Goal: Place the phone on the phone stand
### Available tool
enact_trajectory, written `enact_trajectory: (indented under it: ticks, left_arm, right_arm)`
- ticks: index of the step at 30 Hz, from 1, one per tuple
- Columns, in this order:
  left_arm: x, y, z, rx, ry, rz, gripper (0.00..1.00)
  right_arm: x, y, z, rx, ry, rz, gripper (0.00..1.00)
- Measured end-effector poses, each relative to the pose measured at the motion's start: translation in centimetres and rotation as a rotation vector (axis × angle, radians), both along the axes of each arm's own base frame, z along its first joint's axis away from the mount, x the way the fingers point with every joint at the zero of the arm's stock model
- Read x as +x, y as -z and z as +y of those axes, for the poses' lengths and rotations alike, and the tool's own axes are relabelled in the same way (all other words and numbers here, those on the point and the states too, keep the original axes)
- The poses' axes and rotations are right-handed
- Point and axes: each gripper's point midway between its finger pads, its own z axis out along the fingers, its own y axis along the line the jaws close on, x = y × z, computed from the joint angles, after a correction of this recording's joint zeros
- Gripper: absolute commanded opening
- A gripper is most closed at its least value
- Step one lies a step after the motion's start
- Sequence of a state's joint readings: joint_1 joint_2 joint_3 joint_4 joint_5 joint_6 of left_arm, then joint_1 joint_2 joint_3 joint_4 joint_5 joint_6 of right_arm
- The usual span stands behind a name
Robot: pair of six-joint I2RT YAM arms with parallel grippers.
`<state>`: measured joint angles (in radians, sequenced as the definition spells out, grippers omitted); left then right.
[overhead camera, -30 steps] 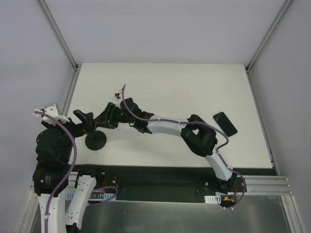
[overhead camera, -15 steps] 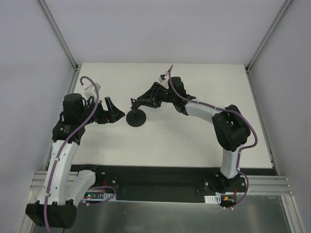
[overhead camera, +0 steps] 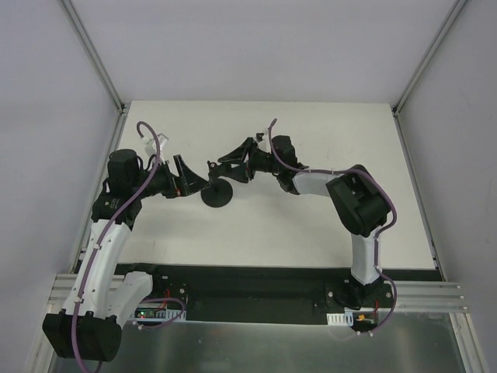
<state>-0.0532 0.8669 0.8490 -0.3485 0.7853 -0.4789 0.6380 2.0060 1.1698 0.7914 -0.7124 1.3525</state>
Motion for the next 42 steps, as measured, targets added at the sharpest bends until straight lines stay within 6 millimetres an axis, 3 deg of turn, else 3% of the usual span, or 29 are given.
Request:
enact_trajectory:
  ticks: [2,7,12,15,18,21,23,27,29,33,42]
  left_arm:
    - [0.0,-0.4,0.0,-0.006,-0.002,-0.021,0.92]
    - [-0.6,-0.6,0.0,-0.009,-0.003,-0.050,0.94]
    - [-1.2,-1.5,0.1,-0.010,-0.003,-0.095,0.94]
    - [-1.3,-1.7,0.1,-0.008,-0.002,-0.109,0.95]
    - [-1.3,-1.4,0.1,-0.007,0.000,-0.104,0.95]
    - [-1.4,-1.1,0.0,-0.008,0.007,-0.093,0.96]
    - [-1.4,-1.0,-0.1,-0.013,0.018,-0.081,0.96]
    - [-1.3,-0.8,-0.2,-0.016,0.023,-0.070,0.98]
    - [-1.4,-0.9,-0.2,-0.016,0.024,-0.077,0.99]
    - [-2.0,-1.3,-0.3,-0.023,0.034,-0.099,0.99]
    - [-2.5,-1.7,-0.5,-0.032,0.049,-0.110,0.98]
  right_arm:
    - [-0.1,0.3,-0.2,-0.006,-0.001,-0.009,0.98]
    - [-1.0,1.8,-2.5,-0.115,-0.005,-0.088,0.96]
    - [-1.0,0.2,-9.1,-0.261,0.032,-0.307,0.96]
    - [0.7,-0.9,-16.3,-0.422,0.172,-0.412,0.96]
    - [4.0,0.3,-26.5,-0.746,0.416,-0.406,0.96]
    - [4.8,4.2,-38.1,-1.083,0.596,-0.253,0.96]
    - [3.8,7.1,-43.6,-1.179,0.630,-0.106,0.96]
    - [1.8,13.2,-50.5,-1.197,0.647,0.178,0.96]
    - [0.7,15.4,-51.9,-1.187,0.637,0.269,0.96]
    - [1.3,15.1,-52.6,-1.189,0.638,0.247,0.96]
    - [-0.6,15.2,-49.2,-1.096,0.637,0.217,0.96]
